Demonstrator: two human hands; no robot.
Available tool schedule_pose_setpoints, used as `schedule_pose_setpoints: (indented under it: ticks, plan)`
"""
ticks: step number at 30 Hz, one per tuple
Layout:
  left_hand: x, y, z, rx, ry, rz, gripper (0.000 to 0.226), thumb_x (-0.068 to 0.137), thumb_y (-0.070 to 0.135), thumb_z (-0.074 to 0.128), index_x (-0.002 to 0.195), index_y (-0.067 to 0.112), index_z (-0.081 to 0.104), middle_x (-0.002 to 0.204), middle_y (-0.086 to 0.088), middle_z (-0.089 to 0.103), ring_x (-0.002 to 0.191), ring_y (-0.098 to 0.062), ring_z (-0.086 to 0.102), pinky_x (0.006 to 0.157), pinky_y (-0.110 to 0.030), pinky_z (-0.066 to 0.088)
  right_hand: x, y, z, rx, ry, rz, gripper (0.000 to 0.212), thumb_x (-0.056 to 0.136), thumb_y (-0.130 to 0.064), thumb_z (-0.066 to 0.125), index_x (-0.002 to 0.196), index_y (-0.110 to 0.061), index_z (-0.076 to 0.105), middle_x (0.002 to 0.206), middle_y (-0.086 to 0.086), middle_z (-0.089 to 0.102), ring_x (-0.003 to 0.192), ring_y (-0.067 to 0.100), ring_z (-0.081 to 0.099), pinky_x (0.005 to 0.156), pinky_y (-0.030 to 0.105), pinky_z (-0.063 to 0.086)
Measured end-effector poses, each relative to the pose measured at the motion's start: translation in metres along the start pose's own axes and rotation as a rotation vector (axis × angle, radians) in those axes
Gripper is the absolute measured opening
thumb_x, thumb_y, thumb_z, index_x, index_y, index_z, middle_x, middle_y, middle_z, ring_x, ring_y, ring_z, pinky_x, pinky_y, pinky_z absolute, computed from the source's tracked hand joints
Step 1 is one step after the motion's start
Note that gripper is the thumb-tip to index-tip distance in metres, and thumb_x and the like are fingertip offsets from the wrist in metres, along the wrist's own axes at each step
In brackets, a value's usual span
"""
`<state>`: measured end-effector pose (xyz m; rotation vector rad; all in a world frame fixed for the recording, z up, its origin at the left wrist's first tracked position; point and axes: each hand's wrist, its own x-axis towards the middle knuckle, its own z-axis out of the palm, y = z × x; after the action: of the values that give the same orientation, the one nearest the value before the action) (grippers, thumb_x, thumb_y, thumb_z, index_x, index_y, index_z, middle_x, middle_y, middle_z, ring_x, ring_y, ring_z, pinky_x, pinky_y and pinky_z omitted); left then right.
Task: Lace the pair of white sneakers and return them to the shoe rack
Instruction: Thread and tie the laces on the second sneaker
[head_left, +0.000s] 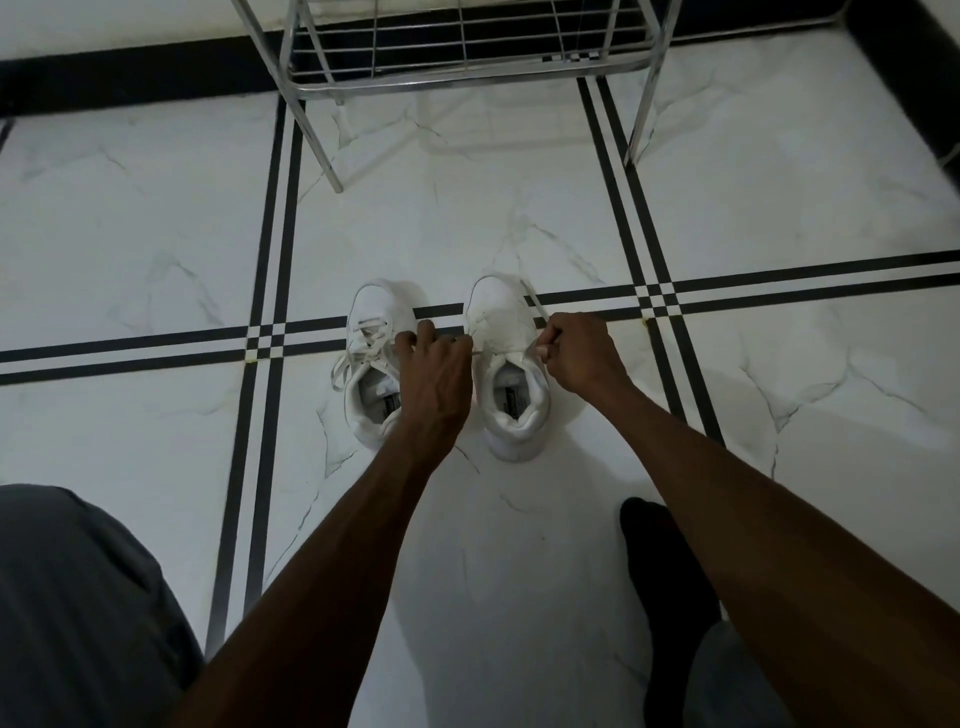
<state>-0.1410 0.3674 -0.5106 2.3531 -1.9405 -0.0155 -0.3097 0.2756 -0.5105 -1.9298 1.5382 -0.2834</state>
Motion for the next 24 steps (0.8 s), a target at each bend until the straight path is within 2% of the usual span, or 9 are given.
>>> schedule_pose_setpoints:
  ticks: [4, 8, 10, 13, 14, 16, 19, 22, 24]
  plan:
    - [0.0, 0.001, 0.002, -0.066, -0.043, 0.001, 0.019, 0.079, -0.005, 0.053, 0.084, 0.008, 0.065, 0.082, -0.013, 0.074, 0.103, -0.035, 0.053, 0.086, -0.044, 0.037, 0.003, -0.002, -0.002, -0.002, -0.049, 0.049, 0.009, 0.085, -0.007, 0.07, 0.08, -0.015, 0.072, 0.096, 0.01, 0.077, 0.094, 0.026, 0.071, 0.083, 0.042, 0.059]
    - [0.005, -0.003, -0.002, -0.213, -0.1, -0.062, 0.026, 0.077, -0.011, 0.054, 0.09, 0.006, 0.069, 0.089, -0.014, 0.075, 0.106, -0.037, 0.051, 0.085, -0.044, 0.041, 0.009, -0.004, -0.011, 0.011, -0.115, 0.035, 0.011, 0.085, -0.011, 0.075, 0.076, -0.015, 0.07, 0.092, 0.011, 0.078, 0.09, 0.027, 0.073, 0.085, 0.044, 0.06]
    - [0.011, -0.008, -0.009, -0.28, -0.128, -0.06, 0.025, 0.08, -0.01, 0.053, 0.09, 0.005, 0.07, 0.091, -0.014, 0.075, 0.102, -0.038, 0.054, 0.086, -0.043, 0.043, 0.012, 0.0, -0.023, 0.016, -0.191, 0.0, 0.008, 0.087, -0.018, 0.075, 0.082, -0.012, 0.073, 0.091, 0.011, 0.078, 0.088, 0.025, 0.074, 0.084, 0.041, 0.06]
    - [0.025, -0.008, -0.024, -0.328, -0.251, -0.052, 0.019, 0.09, 0.001, 0.051, 0.093, -0.001, 0.07, 0.097, -0.021, 0.072, 0.099, -0.04, 0.063, 0.091, -0.039, 0.04, 0.014, 0.002, -0.048, 0.006, -0.361, -0.002, 0.026, 0.093, -0.032, 0.066, 0.09, -0.008, 0.076, 0.093, 0.009, 0.075, 0.08, 0.021, 0.067, 0.073, 0.032, 0.051]
    - [0.031, -0.008, -0.031, -0.362, -0.29, -0.065, 0.022, 0.096, 0.007, 0.051, 0.093, -0.005, 0.069, 0.099, -0.024, 0.072, 0.098, -0.039, 0.065, 0.085, -0.037, 0.041, 0.015, 0.001, -0.054, 0.058, -0.388, 0.009, 0.032, 0.095, -0.036, 0.063, 0.093, -0.007, 0.076, 0.097, 0.009, 0.074, 0.084, 0.021, 0.065, 0.073, 0.031, 0.049]
    - [0.041, -0.012, -0.047, -0.556, -0.354, -0.147, 0.037, 0.104, 0.022, 0.047, 0.096, -0.008, 0.067, 0.101, -0.025, 0.071, 0.093, -0.036, 0.066, 0.074, -0.033, 0.041, 0.017, -0.006, -0.06, 0.273, -0.394, 0.039, 0.038, 0.098, -0.042, 0.058, 0.092, -0.008, 0.075, 0.109, 0.014, 0.074, 0.098, 0.021, 0.065, 0.084, 0.03, 0.048]
    - [0.049, -0.02, -0.059, -0.936, -0.309, -0.261, 0.044, 0.106, 0.029, 0.044, 0.101, -0.005, 0.071, 0.104, -0.013, 0.075, 0.085, -0.017, 0.066, 0.068, -0.021, 0.046, 0.018, -0.019, -0.057, 0.638, -0.321, 0.059, 0.036, 0.1, -0.042, 0.056, 0.084, -0.013, 0.07, 0.116, 0.016, 0.075, 0.108, 0.026, 0.069, 0.1, 0.042, 0.05]
    - [0.048, -0.015, -0.063, -1.191, -0.304, -0.313, 0.047, 0.107, 0.029, 0.041, 0.108, -0.006, 0.071, 0.105, -0.009, 0.079, 0.09, -0.009, 0.074, 0.075, -0.026, 0.046, 0.017, -0.032, -0.051, 0.789, -0.293, 0.034, 0.036, 0.098, -0.045, 0.056, 0.085, -0.015, 0.072, 0.106, 0.01, 0.078, 0.105, 0.028, 0.074, 0.102, 0.048, 0.051]
    - [0.047, -0.01, -0.058, -1.317, -0.271, -0.338, 0.047, 0.107, 0.03, 0.042, 0.104, -0.011, 0.065, 0.097, -0.011, 0.08, 0.093, -0.019, 0.077, 0.082, -0.032, 0.05, 0.016, -0.041, -0.048, 0.856, -0.271, 0.039, 0.035, 0.098, -0.044, 0.057, 0.087, -0.014, 0.07, 0.099, 0.01, 0.077, 0.096, 0.027, 0.075, 0.094, 0.045, 0.053]
